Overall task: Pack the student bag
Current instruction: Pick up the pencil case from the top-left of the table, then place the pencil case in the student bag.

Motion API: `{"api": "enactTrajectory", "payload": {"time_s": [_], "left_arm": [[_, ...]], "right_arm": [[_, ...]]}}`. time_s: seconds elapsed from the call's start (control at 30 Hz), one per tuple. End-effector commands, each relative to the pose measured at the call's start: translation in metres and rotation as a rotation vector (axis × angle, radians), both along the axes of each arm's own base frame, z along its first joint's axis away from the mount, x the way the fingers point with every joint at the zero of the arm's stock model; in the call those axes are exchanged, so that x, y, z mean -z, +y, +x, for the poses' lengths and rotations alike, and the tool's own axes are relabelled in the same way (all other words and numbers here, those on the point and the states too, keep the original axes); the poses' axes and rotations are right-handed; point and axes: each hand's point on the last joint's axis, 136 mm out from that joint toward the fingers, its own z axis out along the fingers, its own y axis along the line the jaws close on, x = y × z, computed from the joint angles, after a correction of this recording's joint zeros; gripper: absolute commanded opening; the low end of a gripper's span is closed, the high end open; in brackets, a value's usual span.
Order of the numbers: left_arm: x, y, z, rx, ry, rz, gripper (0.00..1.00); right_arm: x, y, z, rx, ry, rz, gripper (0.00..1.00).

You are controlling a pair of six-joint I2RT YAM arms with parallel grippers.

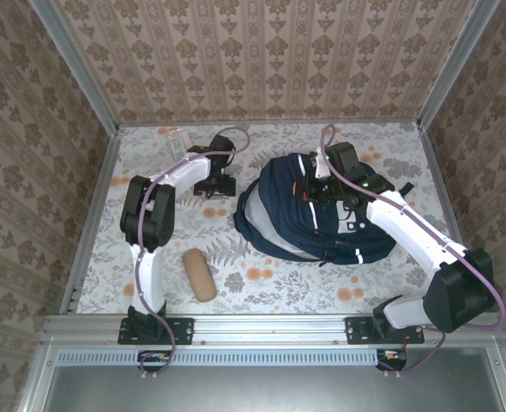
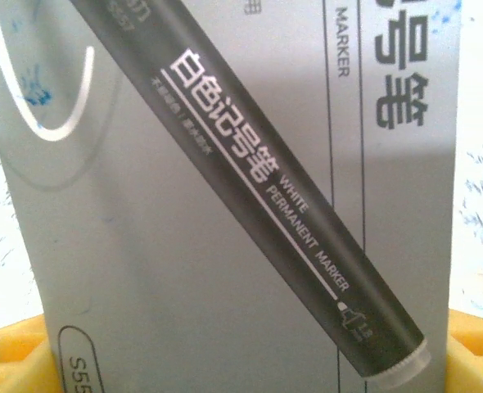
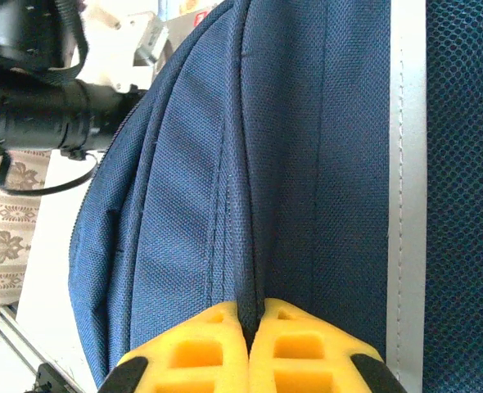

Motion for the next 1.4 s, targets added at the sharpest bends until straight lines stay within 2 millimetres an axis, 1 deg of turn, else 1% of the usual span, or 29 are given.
{"api": "enactTrajectory", "payload": {"time_s": [0.0,0.2,0.3,0.37,0.47,0.57,0.73,0.8,0.9,0.93,0.97,1.1,1.23,1.3,1.33,1.37], "left_arm": [[-0.047,-0.014,-0.014,0.033,-0.072,-0.072,0.74],[-0.084,-0.035,-0.053,0.079,-0.106,-0.162,0.74],[-0.093,-0.057,-0.075,0.107,-0.104,-0.223,0.73],[-0.096,-0.077,-0.091,0.139,-0.104,-0.252,0.73],[-0.094,-0.103,-0.11,0.172,-0.092,-0.288,0.73],[-0.087,-0.126,-0.121,0.197,-0.082,-0.304,0.73],[-0.08,-0.163,-0.123,0.243,-0.072,-0.327,0.73],[-0.078,-0.175,-0.119,0.255,-0.077,-0.33,0.73],[-0.065,-0.19,-0.112,0.258,-0.057,-0.33,0.73],[-0.064,-0.195,-0.109,0.262,-0.056,-0.339,0.73],[-0.059,-0.199,-0.107,0.26,-0.053,-0.336,0.73],[-0.05,-0.212,-0.097,0.255,-0.059,-0.346,0.74],[-0.035,-0.224,-0.087,0.261,-0.045,-0.345,0.77],[-0.025,-0.23,-0.086,0.27,-0.028,-0.342,0.82],[-0.021,-0.231,-0.086,0.269,-0.018,-0.339,0.86],[-0.021,-0.231,-0.085,0.268,-0.015,-0.337,0.89]], "right_arm": [[-0.027,0.003,0.012,0.002,-0.067,0.031,0.0],[-0.039,-0.006,0.022,0.044,-0.085,0.059,0.0],[-0.047,-0.01,0.026,0.064,-0.094,0.084,0.0],[-0.053,-0.012,0.029,0.076,-0.1,0.108,0.0],[-0.062,-0.012,0.03,0.084,-0.107,0.145,0.0],[-0.075,-0.011,0.031,0.084,-0.12,0.198,0.0],[-0.096,-0.009,0.031,0.067,-0.133,0.287,0.0],[-0.103,-0.007,0.029,0.056,-0.139,0.312,0.0],[-0.108,-0.004,0.026,0.044,-0.137,0.333,0.0],[-0.11,-0.003,0.025,0.039,-0.137,0.34,0.0],[-0.109,-0.003,0.024,0.034,-0.132,0.342,0.0],[-0.108,-0.002,0.021,0.021,-0.125,0.345,0.0],[-0.101,-0.002,0.018,0.017,-0.113,0.334,0.0],[-0.097,-0.003,0.017,0.018,-0.105,0.33,0.0],[-0.095,-0.003,0.017,0.017,-0.103,0.328,0.0],[-0.094,-0.004,0.017,0.019,-0.102,0.325,0.0]]}}
